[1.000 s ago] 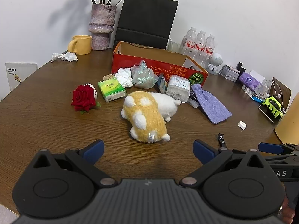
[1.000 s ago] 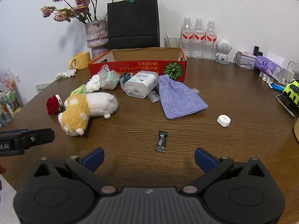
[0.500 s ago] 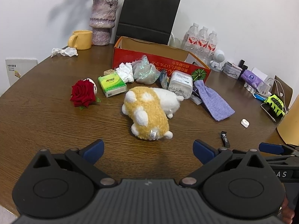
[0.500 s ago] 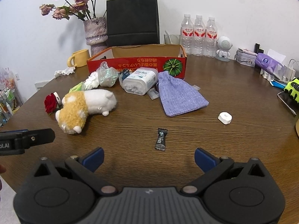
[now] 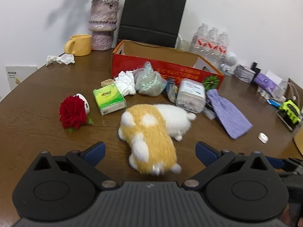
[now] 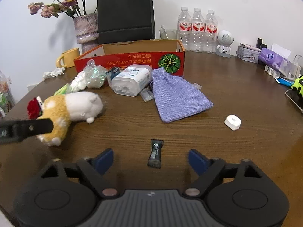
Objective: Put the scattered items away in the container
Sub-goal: 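Reach the left tool to the yellow-and-white plush toy and grasp it, then drop the plush toy into the box with the left tool while the right tool holds the snack stick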
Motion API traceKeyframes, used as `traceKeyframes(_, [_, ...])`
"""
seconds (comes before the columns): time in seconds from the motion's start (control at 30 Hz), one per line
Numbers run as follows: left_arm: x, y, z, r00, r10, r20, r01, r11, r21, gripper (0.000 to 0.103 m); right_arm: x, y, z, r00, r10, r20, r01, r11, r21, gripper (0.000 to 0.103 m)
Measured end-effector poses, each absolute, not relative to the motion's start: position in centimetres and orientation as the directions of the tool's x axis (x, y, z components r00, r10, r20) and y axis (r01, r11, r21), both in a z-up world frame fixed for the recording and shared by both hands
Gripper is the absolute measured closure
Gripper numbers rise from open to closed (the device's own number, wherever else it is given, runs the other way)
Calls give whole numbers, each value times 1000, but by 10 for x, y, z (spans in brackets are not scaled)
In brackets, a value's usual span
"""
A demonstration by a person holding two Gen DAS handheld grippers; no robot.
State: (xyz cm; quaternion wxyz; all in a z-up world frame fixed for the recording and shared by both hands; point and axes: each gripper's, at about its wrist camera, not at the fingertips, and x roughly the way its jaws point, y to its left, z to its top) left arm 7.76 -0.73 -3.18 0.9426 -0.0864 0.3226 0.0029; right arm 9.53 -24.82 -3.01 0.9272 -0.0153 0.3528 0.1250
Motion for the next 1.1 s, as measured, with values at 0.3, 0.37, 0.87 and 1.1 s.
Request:
traceKeyframes(0.3, [113, -6, -55, 754, 8, -657, -114, 986, -118, 19, 106, -245, -38, 730, 208, -651, -255, 967, 22, 73])
traceKeyframes(0.37, [110, -8, -56, 766, -4, -643, -91, 989, -115, 41, 105, -246, -38, 730, 219, -647, -267, 963, 24, 93])
traceKeyframes(0.87, [97, -2, -30, 832, -75, -549, -30, 983, -179, 53, 114, -253, -12, 779, 263, -569, -279, 958, 60, 93])
traceKeyframes(1.1, [107, 0, -11, 858, -86, -506, -13, 982, -189, 53, 131, -242, 8, 808, 284, -517, -302, 952, 50, 93])
